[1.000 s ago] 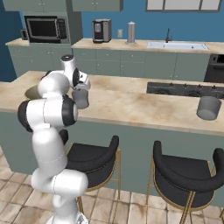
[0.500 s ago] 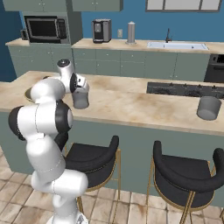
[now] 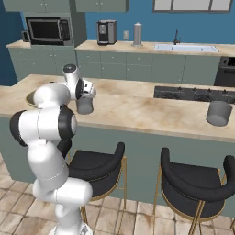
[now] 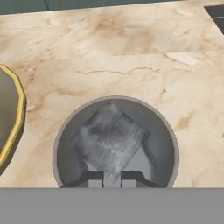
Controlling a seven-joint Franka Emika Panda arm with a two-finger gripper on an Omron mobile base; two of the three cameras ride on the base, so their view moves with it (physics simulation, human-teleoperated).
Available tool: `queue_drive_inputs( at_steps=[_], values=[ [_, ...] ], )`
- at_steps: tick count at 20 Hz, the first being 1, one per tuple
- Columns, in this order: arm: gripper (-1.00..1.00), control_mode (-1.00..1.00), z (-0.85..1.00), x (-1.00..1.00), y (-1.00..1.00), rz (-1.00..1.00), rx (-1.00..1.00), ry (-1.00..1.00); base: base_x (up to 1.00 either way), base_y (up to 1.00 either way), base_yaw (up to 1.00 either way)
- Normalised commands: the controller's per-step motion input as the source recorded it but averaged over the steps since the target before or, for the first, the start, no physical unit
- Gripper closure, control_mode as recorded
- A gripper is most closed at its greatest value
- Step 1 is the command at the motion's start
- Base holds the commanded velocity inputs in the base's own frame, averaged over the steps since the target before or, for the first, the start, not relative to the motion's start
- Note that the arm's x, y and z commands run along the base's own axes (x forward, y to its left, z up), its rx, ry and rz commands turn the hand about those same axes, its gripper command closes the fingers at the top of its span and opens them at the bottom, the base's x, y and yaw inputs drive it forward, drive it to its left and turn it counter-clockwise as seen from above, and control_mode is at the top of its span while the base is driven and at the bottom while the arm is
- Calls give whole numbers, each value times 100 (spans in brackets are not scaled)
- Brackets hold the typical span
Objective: There are four ice cubes in the ice bowl. Place two ice cubes in each glass of water.
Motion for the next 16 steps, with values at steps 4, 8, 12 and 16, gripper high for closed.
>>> queue_drive_inputs(
  at_steps=[4,8,12,16],
  values=[
    [-100,-100,2,-31,0,0,0,-1,0,0,0],
    [-100,-100,22,-43,0,0,0,-10,0,0,0],
    [-100,-100,45,-10,0,0,1,-11,0,0,0],
    [-100,-100,47,-24,61,0,2,-1,0,0,0]
  ],
)
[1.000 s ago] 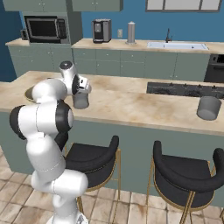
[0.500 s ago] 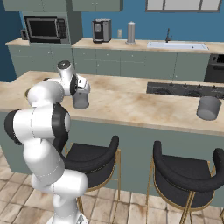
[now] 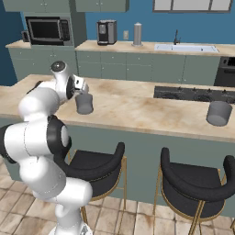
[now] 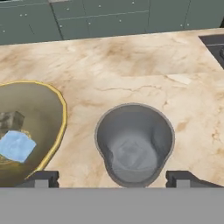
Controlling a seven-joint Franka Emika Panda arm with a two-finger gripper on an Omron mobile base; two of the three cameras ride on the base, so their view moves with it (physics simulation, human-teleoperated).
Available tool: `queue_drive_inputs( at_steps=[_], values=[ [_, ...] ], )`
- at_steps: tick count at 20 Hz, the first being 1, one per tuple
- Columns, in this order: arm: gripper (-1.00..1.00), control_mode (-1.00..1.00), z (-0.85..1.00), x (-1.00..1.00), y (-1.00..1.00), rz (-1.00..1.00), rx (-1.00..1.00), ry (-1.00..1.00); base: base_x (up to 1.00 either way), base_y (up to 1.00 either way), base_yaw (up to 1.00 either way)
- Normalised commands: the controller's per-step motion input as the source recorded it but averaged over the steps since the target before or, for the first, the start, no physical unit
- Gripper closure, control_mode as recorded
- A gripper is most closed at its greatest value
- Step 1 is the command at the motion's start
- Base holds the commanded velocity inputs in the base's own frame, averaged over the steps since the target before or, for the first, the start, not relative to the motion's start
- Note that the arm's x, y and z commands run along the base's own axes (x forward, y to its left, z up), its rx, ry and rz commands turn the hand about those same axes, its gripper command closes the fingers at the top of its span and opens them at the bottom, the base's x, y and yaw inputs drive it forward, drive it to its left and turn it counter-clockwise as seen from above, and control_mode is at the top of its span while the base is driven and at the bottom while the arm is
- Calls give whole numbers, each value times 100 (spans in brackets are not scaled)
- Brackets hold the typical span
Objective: There are four ice cubes in the ice bowl. Place two ice cubes in each glass of water.
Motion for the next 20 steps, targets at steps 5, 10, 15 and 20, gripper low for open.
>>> queue_drive_inputs(
  at_steps=[5,10,15,20],
  values=[
    [-100,-100,22,-28,100,0,1,5,0,0,0],
    [-100,-100,1,-1,94,0,0,24,0,0,0],
    [-100,-100,-7,0,13,2,-1,7,0,0,0],
    [-100,-100,-32,12,11,4,0,8,0,0,0]
  ],
)
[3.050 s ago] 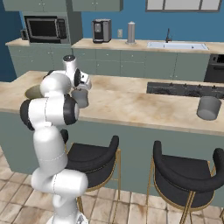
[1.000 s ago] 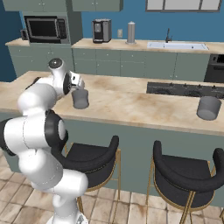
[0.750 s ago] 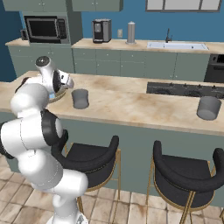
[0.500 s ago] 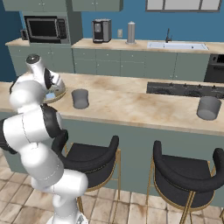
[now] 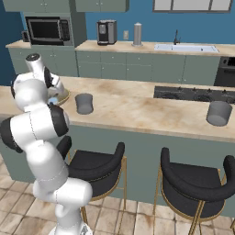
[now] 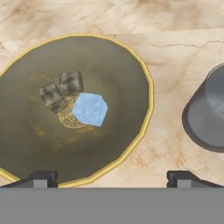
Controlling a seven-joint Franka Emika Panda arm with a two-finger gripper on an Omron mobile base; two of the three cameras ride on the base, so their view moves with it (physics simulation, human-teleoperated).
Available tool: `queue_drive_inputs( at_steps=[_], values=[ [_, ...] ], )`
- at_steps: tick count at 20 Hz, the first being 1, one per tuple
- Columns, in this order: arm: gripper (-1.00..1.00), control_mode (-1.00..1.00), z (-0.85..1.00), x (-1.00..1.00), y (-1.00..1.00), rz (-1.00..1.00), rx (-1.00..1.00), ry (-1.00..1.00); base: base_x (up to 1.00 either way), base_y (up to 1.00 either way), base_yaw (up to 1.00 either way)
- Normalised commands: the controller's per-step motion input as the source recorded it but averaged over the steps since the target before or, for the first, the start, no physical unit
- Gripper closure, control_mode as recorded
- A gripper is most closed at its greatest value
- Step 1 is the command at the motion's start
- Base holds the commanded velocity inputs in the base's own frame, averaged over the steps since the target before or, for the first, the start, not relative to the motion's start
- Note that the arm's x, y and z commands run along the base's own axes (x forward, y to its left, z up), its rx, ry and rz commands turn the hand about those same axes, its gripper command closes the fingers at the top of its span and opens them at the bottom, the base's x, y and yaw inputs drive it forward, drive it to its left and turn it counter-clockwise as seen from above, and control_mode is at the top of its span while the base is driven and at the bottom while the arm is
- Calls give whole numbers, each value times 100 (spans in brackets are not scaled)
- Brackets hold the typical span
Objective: There are four ice cubes in the ice bowl. Place two ice cubes in each glass of water.
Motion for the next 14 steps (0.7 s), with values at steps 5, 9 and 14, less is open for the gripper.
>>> queue_drive_inputs(
  at_steps=[5,9,14],
  values=[
    [-100,-100,-40,9,16,3,3,8,0,0,0],
    [-100,-100,-30,1,22,3,0,1,0,0,0],
    [-100,-100,-19,26,27,1,0,0,0,0,0]
  ],
)
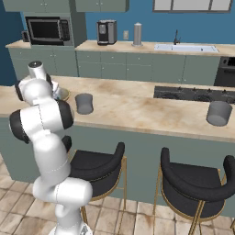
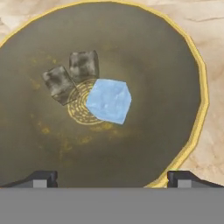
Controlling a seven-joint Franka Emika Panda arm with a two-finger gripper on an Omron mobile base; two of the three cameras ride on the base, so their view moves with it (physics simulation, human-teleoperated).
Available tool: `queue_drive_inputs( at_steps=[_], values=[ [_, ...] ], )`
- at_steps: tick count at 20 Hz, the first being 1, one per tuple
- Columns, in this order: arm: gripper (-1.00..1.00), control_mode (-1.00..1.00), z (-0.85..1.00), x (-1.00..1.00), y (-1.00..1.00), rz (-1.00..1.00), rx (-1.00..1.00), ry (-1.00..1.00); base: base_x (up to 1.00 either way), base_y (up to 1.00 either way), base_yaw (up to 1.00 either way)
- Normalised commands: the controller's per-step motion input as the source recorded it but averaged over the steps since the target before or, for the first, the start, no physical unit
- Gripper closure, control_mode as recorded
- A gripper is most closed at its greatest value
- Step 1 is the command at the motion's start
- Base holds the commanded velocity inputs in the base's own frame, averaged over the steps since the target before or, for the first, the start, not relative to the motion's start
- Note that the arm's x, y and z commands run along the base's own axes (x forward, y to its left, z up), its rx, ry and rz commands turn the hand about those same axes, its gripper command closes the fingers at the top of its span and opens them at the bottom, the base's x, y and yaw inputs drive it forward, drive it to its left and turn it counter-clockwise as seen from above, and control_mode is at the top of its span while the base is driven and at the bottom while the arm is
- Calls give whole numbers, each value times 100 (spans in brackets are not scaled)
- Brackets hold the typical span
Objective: There are four ice cubes in the ice bowl. Place two ice cubes in each glass of water.
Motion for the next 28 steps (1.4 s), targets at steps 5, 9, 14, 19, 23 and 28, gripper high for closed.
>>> queue_drive_inputs(
  at_steps=[5,9,14,19,23,28],
  values=[
    [-100,-100,-12,48,8,0,0,0,0,0,0],
    [-100,-100,-8,39,0,0,0,0,0,0,0],
    [-100,-100,-22,7,2,3,-2,4,0,0,0],
    [-100,-100,-31,0,1,5,-6,6,0,0,0],
    [-100,-100,-24,19,0,1,-3,0,0,0,0],
    [-100,-100,-14,28,1,0,-1,0,0,0,0]
  ],
)
